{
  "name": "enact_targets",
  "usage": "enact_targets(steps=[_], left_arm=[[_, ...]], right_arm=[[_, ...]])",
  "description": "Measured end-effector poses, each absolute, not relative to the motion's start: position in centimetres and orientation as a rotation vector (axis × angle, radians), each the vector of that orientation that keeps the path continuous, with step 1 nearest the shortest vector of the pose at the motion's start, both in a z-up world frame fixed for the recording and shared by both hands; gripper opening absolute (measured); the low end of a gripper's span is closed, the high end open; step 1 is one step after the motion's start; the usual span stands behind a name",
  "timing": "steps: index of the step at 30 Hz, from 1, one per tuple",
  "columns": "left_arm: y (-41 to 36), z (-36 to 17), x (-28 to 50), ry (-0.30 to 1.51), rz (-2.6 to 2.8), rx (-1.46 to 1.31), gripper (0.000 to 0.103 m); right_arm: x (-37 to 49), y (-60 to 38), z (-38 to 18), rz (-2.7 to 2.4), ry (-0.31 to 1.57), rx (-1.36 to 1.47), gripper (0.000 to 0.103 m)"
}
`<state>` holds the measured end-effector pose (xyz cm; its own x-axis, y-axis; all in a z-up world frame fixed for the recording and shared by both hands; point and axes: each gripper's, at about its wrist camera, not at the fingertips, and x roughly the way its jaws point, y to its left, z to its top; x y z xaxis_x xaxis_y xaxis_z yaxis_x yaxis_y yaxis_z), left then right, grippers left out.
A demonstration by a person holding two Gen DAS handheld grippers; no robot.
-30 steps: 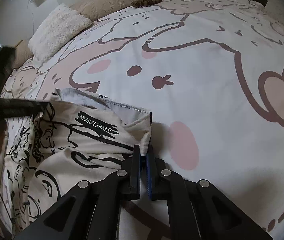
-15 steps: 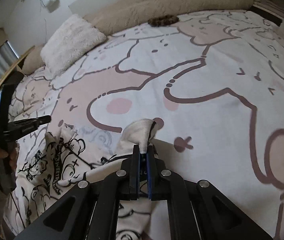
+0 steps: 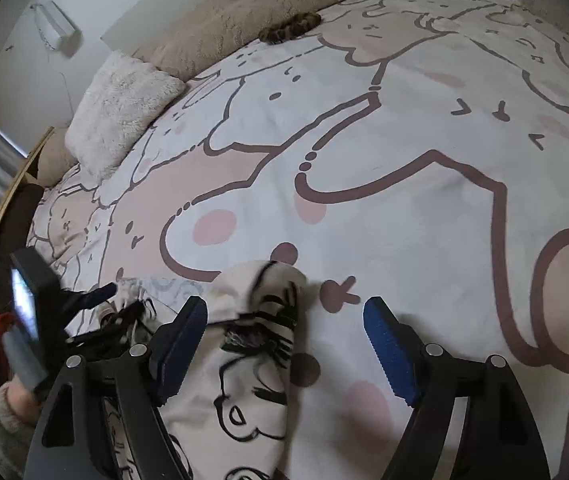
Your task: Fold clothes
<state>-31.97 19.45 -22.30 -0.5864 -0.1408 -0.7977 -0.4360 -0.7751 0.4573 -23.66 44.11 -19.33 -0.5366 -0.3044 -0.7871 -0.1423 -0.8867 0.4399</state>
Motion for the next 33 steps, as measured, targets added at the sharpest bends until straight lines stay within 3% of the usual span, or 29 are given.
enact_targets(steps=[2,4,6,12,13,14,15,20,23,26,28,30,33], left_arm=[[17.9,-22.0,-32.9,0.900,2.578,-1.345,0.043],[16.1,-22.0,-33.9,0.826,2.650,-1.398,0.043],[14.4,-21.8,-34.7,0.732,2.704,-1.445,0.043],[12.3,-18.7,-33.5,0.315,2.688,-1.297,0.043],[12.7,-18.5,-33.0,0.297,2.644,-1.271,0.043],[13.3,-18.5,-32.5,0.316,2.604,-1.256,0.043],[13.9,-18.6,-32.0,0.341,2.569,-1.242,0.043],[17.1,-21.9,-30.2,0.659,2.502,-1.250,0.043],[17.4,-23.2,-30.3,0.708,2.545,-1.224,0.046],[17.1,-22.6,-30.5,0.654,2.561,-1.213,0.049],[16.5,-21.4,-30.5,0.601,2.546,-1.226,0.049],[15.4,-18.7,-29.9,0.574,2.543,-1.204,0.050],[13.1,-14.6,-27.5,0.525,2.497,-1.200,0.061]], right_arm=[[-23.4,44.6,-19.4,-2.582,-0.711,1.454,0.080],[-23.4,44.8,-19.3,-2.591,-0.679,1.444,0.063],[-24.1,44.3,-19.7,-2.597,-0.605,1.493,0.058],[-26.8,43.0,-22.7,-2.429,-0.670,1.601,0.058],[-27.2,42.8,-22.8,-2.429,-0.678,1.585,0.050],[-27.1,42.8,-22.7,-2.448,-0.667,1.580,0.034],[-26.9,42.9,-22.6,-2.472,-0.652,1.577,0.005],[-26.1,43.1,-21.8,-2.589,-0.573,1.562,0.005],[-25.6,43.3,-21.4,-2.658,-0.523,1.550,0.005],[-25.0,43.4,-20.9,-2.727,-0.472,1.536,0.018],[-24.7,43.5,-20.6,-2.772,-0.436,1.526,0.099],[-23.8,43.8,-19.7,-2.810,-0.419,1.499,0.103],[-20.8,44.7,-16.9,-2.799,-0.456,1.428,0.103]])
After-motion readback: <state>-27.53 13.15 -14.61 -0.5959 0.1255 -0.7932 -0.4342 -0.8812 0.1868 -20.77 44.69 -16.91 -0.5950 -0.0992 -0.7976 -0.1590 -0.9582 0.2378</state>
